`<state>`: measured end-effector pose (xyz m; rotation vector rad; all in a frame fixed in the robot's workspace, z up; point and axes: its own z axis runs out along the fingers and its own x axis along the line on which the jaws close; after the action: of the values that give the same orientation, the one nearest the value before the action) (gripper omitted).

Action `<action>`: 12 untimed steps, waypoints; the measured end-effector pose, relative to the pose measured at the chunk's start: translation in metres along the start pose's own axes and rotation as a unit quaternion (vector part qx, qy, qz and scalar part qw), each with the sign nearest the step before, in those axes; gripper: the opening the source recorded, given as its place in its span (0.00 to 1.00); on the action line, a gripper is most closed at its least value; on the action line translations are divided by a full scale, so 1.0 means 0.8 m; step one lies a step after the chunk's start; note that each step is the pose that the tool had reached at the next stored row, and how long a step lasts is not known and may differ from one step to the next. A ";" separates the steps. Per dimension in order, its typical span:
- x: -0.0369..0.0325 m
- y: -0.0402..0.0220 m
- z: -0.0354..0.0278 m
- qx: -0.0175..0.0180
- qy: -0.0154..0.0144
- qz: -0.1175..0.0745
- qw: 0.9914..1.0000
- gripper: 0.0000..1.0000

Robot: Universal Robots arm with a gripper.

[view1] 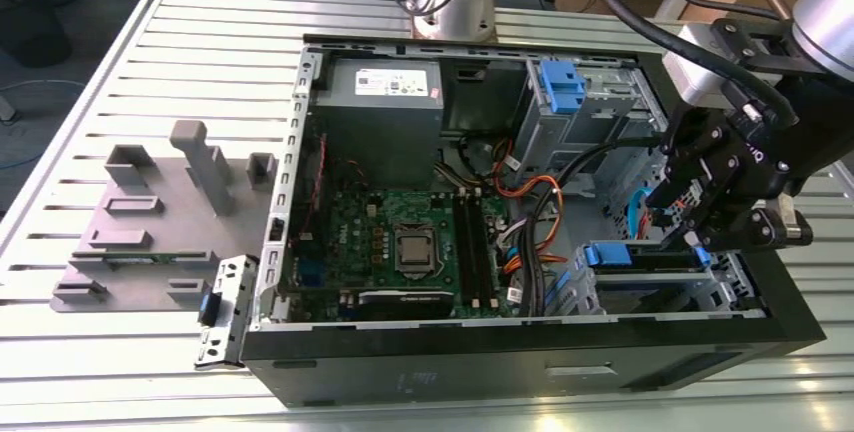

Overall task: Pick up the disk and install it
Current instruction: 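Insert the first disk wire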

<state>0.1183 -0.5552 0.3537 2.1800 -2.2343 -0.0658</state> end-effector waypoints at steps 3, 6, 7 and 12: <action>0.0000 0.0000 0.0001 0.000 0.000 0.000 1.000 0.48; 0.0000 0.0000 0.0003 0.000 0.000 0.000 1.000 0.47; 0.0000 0.0000 0.0003 0.000 0.000 0.000 1.000 0.47; 0.0000 0.0000 0.0005 0.000 0.000 0.000 1.000 0.29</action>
<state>0.1183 -0.5552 0.3532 2.1801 -2.2344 -0.0660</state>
